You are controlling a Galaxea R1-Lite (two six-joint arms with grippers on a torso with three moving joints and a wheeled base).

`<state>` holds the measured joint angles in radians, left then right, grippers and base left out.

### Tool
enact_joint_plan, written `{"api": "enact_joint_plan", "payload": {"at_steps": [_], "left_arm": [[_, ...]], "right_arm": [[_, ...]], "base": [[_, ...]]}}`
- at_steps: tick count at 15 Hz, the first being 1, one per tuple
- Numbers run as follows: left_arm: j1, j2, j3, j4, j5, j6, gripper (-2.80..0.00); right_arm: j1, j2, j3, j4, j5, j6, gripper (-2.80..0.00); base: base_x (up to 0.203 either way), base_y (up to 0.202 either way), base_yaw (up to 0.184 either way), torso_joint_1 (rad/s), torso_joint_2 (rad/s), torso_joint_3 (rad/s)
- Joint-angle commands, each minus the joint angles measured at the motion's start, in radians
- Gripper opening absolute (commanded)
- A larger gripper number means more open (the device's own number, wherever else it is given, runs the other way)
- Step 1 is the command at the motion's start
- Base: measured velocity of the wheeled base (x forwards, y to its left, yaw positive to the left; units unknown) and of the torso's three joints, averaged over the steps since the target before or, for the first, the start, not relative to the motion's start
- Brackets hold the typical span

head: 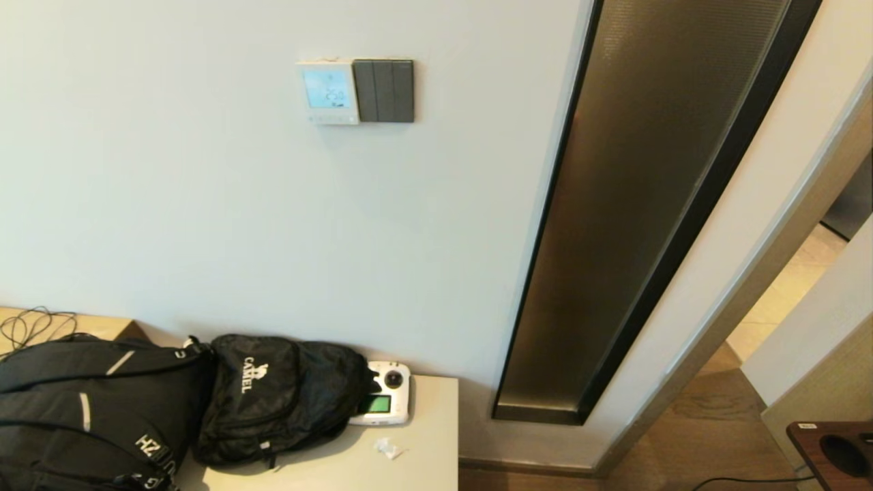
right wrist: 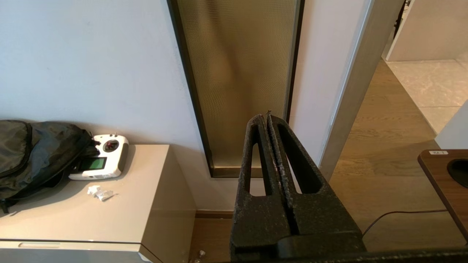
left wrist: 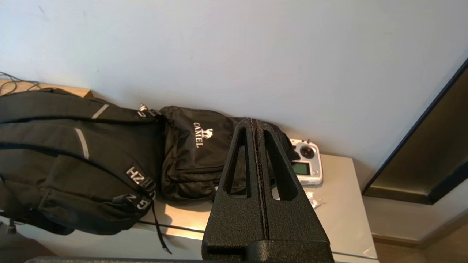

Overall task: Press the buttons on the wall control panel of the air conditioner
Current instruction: Turn off the central air conditioner

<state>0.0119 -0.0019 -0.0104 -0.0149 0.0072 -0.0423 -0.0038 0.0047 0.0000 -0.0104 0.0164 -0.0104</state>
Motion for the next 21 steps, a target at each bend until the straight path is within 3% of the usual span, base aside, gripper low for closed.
{"api": "enact_joint_plan", "payload": {"at_steps": [1,21], "left_arm": [[0.000,0.002,0.000,0.000,0.000,-0.001,-2.80],[-0.001,0.002,0.000,0.001,0.000,-0.007,-2.80]], "right_arm": [[-0.001,0.001,0.000,0.000,0.000,0.000,-2.80],[-0.001,0.001,0.000,0.000,0.000,0.000,-2.80]], "base": [[0.000,0.000,0.000,0.000,0.00,0.000],[0.000,0.000,0.000,0.000,0.00,0.000]]}}
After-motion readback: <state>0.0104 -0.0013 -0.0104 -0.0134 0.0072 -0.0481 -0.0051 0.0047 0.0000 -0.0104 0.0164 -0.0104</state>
